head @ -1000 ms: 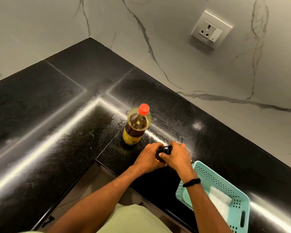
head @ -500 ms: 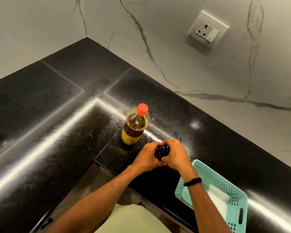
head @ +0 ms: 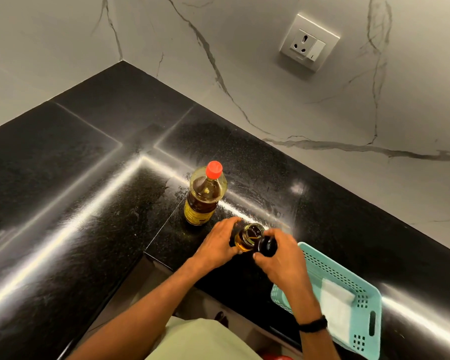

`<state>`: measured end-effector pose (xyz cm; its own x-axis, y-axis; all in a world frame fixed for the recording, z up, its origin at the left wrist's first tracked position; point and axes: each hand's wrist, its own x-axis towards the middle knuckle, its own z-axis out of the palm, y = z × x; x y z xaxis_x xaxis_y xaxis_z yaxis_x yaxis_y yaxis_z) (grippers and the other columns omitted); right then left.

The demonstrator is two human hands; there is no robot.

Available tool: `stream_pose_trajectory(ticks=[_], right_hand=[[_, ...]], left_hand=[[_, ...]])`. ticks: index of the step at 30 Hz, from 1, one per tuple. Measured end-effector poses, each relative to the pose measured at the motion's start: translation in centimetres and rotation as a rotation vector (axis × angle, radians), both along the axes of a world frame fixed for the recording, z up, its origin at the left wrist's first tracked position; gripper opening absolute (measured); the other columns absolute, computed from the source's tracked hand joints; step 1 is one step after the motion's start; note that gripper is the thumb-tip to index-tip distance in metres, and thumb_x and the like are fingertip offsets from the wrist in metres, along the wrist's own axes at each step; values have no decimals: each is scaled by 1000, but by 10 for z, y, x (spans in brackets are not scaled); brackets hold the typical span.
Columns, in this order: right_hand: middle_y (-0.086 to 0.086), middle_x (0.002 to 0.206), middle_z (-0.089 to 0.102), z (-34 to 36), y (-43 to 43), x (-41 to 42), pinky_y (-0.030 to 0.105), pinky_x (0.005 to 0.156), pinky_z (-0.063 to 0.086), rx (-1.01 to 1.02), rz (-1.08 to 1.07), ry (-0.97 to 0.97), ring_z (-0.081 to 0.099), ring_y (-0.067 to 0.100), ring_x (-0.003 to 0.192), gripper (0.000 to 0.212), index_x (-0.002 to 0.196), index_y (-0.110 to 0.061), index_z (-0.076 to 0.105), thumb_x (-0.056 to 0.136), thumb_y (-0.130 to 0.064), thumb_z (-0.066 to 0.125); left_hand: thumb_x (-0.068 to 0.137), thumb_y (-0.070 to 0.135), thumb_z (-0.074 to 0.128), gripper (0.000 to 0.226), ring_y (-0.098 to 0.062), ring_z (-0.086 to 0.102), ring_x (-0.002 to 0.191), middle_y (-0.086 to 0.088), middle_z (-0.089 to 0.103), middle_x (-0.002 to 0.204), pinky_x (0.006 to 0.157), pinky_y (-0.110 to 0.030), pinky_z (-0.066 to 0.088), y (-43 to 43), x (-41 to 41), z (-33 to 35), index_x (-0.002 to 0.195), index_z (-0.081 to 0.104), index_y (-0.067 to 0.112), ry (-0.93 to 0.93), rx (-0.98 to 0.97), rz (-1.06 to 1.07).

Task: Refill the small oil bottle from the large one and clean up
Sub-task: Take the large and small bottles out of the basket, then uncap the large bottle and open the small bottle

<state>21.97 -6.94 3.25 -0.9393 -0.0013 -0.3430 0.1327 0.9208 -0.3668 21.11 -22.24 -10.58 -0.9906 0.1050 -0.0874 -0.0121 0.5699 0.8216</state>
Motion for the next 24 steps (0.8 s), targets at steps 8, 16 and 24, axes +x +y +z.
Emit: stream_pose_trajectory(ticks=[8,16,24], right_hand=[[7,135,42,-66,-15,39,29,89,48,62,-86,-196,59,24,110,58,135,-26,48,84,-35,74],[9,130,42,-96,-29,50,38,89,54,138,-64,-188,58,29,111,57,134,-22,45,85,-34,72],[9,131,46,-70,-32,53,36,91,51,137,-58,-162,53,28,117,68,140,-22,41,84,-47,70]], left_hand=[[86,30,72,55,-3,54,107,10,59,118,92,-23,49,-52,31,-1,136,49,23,38,-34,116],[87,28,72,47,-3,58,98,10,62,108,88,-28,53,-74,50,4,131,55,22,22,-77,157],[83,37,75,42,-3,60,91,15,62,98,82,-31,56,-83,56,11,121,59,25,48,-52,235]])
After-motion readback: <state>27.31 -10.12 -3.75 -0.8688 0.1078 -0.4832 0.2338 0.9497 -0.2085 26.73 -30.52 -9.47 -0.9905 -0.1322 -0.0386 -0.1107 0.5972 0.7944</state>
